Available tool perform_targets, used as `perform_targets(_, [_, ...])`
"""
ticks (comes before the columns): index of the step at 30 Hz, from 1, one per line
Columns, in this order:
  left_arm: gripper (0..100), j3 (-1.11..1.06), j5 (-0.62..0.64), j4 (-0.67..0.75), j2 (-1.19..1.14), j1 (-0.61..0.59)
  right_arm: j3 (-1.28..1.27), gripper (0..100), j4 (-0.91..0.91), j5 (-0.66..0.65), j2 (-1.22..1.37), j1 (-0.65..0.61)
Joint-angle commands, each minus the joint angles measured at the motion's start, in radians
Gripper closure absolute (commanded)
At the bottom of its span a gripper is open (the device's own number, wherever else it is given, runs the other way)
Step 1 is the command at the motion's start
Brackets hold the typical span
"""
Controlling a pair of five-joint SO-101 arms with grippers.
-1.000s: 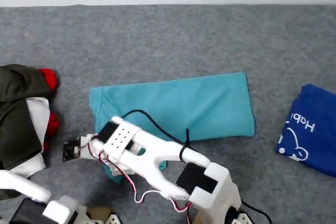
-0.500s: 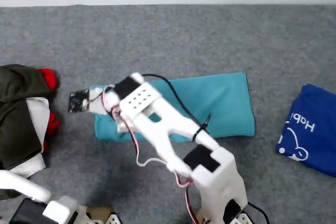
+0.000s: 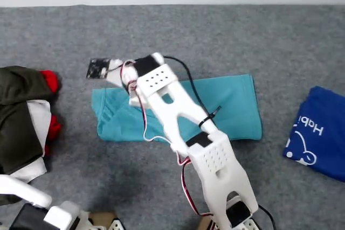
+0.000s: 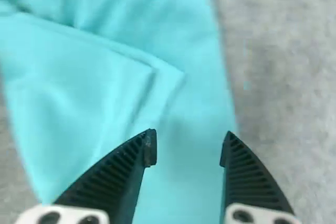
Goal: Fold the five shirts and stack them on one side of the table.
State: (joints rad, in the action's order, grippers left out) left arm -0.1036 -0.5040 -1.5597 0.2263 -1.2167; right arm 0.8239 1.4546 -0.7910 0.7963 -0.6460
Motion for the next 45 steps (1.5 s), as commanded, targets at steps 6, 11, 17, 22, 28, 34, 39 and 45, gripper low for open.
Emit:
perform_targets(6, [100, 0.035, -0.012, 0.012, 0.012, 0.000, 0.325, 92.5, 0.309, 0.057, -0.007, -0.027])
perform_targets(11, [100, 0.039, -0.011, -0.011, 0.041, 0.003, 0.324, 98.8, 0.344, 0.100, -0.035, -0.022])
perform_targets(17, [100, 0.035, -0.012, -0.124, 0.157, 0.086, 0.160, 99.0, 0.344, 0.249, -0.142, 0.128])
perform_targets(22, [100, 0.033, -0.012, -0.157, 0.209, 0.161, 0.014, 98.4, 0.341, 0.351, -0.219, 0.314])
perform_targets(28, [100, 0.035, -0.014, -0.193, 0.213, 0.212, -0.018, 78.1, 0.338, 0.514, -0.209, 0.541])
perform_targets(34, [100, 0.033, -0.040, -0.189, 0.207, 0.219, -0.017, 74.9, 0.286, 0.601, -0.150, 0.602])
perform_targets(39, [100, 0.033, -0.041, -0.192, 0.207, 0.219, -0.014, 74.8, 0.219, 0.667, -0.084, 0.641])
perform_targets(45, [100, 0.033, -0.041, -0.192, 0.207, 0.218, -0.014, 74.8, 0.182, 0.669, -0.004, 0.691])
